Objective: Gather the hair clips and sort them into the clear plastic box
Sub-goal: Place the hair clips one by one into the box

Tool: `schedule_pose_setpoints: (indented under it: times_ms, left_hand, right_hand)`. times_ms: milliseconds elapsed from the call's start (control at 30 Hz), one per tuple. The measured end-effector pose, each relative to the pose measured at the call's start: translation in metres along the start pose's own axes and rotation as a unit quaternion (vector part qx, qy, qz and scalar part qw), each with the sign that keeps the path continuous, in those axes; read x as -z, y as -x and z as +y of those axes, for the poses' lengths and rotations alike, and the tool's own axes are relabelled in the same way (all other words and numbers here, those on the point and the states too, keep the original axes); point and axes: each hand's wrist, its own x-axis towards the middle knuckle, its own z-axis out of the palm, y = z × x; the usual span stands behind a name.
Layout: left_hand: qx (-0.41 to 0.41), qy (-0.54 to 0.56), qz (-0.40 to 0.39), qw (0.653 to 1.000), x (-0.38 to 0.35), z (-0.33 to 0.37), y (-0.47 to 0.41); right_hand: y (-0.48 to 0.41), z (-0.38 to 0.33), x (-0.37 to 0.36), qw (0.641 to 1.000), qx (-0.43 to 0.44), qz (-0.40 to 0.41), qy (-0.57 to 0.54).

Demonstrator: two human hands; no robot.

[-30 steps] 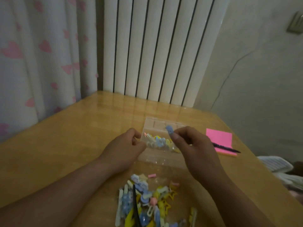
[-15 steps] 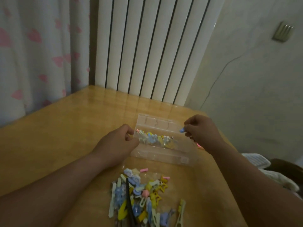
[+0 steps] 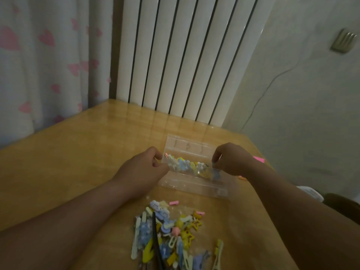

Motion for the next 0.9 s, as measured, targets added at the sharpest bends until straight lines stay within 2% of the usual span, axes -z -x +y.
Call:
schedule_pose_setpoints:
  times_ms: [267, 400, 500, 567, 633, 733, 900]
  left_hand:
    - [0.0, 0.002, 0.005, 1.0, -0.001, 0.0, -0.001]
    - [0.005, -0.005, 0.002, 1.0, 0.0, 0.001, 0.001]
    - [0.005, -0.012, -0.002, 1.0, 0.002, 0.002, 0.002]
    - [0.005, -0.013, -0.002, 1.0, 0.002, 0.003, 0.003]
    - [0.004, -0.011, -0.002, 1.0, 0.003, 0.005, 0.005]
    - [0.006, -0.002, 0.0, 1.0, 0.004, 0.007, 0.006]
    - [0.002, 0.01, 0.013, 1.0, 0.004, 0.008, 0.004]
  right_hand:
    - [-0.004, -0.004, -0.002, 0.999, -0.017, 0.002, 0.038]
    - [0.012, -0.006, 0.003, 0.998, -0.015, 0.053, 0.034]
    - [0.037, -0.013, 0.005, 0.989, 0.023, 0.144, -0.04]
    - [0.063, -0.024, 0.003, 0.976, 0.067, 0.171, -0.119]
    - [0.091, -0.035, -0.001, 0.966, 0.116, 0.158, -0.167]
    - [0.12, -0.05, -0.012, 0.963, 0.171, 0.091, -0.188]
    - [0.128, -0.06, -0.031, 0.967, 0.238, 0.015, -0.086]
